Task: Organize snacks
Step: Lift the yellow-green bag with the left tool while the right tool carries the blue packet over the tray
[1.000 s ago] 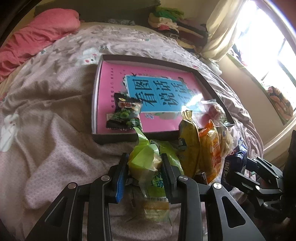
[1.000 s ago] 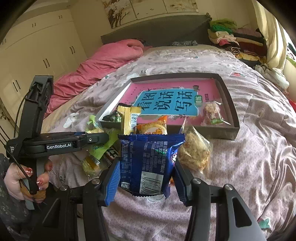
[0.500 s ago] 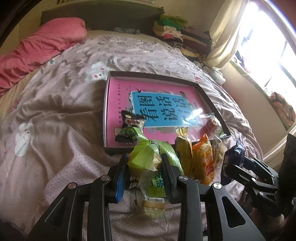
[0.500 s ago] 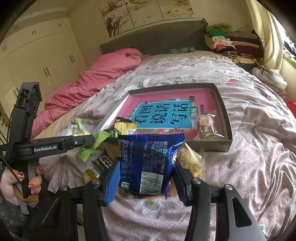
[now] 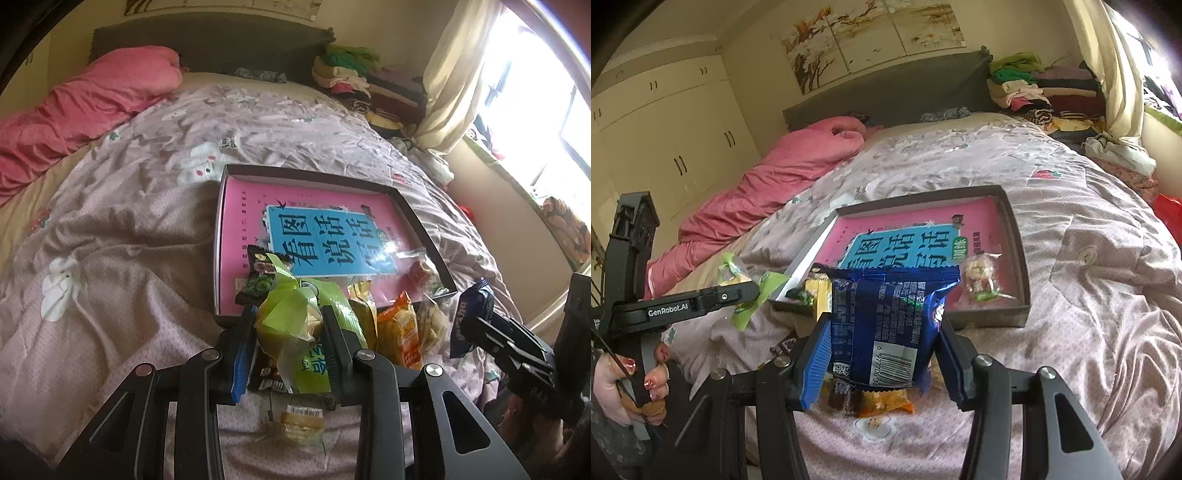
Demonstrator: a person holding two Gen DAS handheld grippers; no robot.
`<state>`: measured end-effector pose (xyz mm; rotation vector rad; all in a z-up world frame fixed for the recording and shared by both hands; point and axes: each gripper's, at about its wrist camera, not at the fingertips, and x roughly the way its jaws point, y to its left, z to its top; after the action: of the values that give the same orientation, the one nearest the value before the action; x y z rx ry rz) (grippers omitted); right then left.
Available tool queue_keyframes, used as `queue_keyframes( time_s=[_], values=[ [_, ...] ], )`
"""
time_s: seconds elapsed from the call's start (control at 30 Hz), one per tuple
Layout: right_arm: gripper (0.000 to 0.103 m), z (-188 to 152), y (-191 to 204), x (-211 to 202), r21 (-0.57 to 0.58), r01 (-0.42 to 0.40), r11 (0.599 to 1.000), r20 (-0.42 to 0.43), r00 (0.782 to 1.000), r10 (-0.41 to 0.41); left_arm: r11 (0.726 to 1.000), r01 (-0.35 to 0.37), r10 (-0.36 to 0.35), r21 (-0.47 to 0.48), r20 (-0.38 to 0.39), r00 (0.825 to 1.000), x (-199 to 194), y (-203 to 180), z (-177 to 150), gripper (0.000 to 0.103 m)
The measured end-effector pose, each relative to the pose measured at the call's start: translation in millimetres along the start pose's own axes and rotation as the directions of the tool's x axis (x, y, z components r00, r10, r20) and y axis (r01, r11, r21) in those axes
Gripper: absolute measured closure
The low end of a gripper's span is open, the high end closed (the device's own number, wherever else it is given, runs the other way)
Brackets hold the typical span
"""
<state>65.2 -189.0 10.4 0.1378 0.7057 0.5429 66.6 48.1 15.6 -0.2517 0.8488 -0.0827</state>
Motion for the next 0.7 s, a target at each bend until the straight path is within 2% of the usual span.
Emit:
queue_keyframes(
  time_s=[0.43,0.7],
  values=[
    [0.05,14,-14,-5,0.017,0.041,0.999,0.057,0.997,-0.042,0.999,-0.028,0.026,0.036,0.046,0.999,-1,-10,12,0.068],
    [0.05,23,-19,-4,0.026,0.054,0.998,0.083,0.995,-0.056,0.999,-0.031,0.029,0.04,0.052,0.998,13,-12,25,0.068]
  ],
)
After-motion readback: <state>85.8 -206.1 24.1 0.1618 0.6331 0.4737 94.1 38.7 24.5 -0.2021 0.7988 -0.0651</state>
